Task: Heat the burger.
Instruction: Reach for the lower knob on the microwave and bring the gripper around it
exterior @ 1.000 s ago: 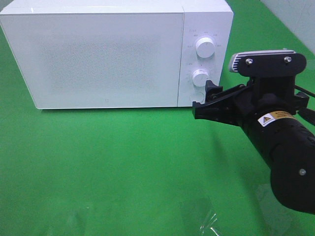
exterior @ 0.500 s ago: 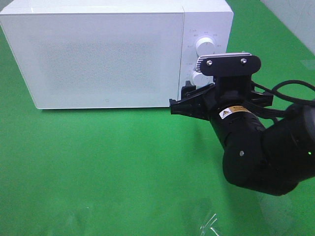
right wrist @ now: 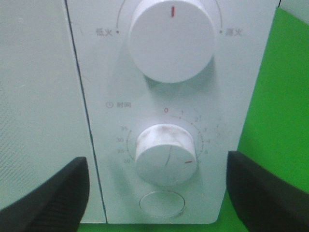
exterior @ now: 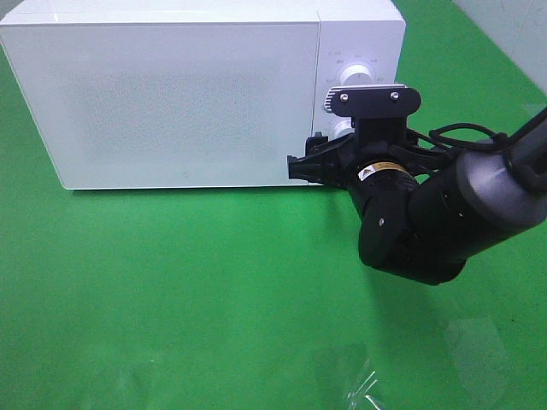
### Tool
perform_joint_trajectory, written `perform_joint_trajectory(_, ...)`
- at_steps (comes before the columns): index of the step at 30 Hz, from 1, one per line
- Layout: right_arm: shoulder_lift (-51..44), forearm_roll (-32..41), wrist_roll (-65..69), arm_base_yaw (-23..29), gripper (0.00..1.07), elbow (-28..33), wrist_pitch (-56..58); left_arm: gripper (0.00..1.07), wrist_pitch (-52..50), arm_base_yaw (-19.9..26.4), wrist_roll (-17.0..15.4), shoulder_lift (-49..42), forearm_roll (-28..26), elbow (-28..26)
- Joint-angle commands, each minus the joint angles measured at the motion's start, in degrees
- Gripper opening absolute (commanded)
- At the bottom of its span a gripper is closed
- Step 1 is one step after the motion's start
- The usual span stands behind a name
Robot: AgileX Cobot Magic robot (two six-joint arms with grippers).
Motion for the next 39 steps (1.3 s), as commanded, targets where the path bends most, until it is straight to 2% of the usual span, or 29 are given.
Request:
perform_joint_trajectory(1,0.69,-1.32,0.74,-1.09,0.75,-1.32,1.09,1.00,-0.06,0.17,-0.34,-0.57,-0.34,0.17)
perform_joint_trajectory(19,4.87,-4.24,1.03,-4.30,0.75,-6.93,2.01,1.00,-0.06,0.17,-0.17,-0.57,-0.34,0.17)
perform_joint_trajectory(39,2.81,-4.58,-0.74,-4.58,0.75,-6.88,-0.29,1.00,-0.06,0.17,-0.17,-0.57,-0.29,0.17)
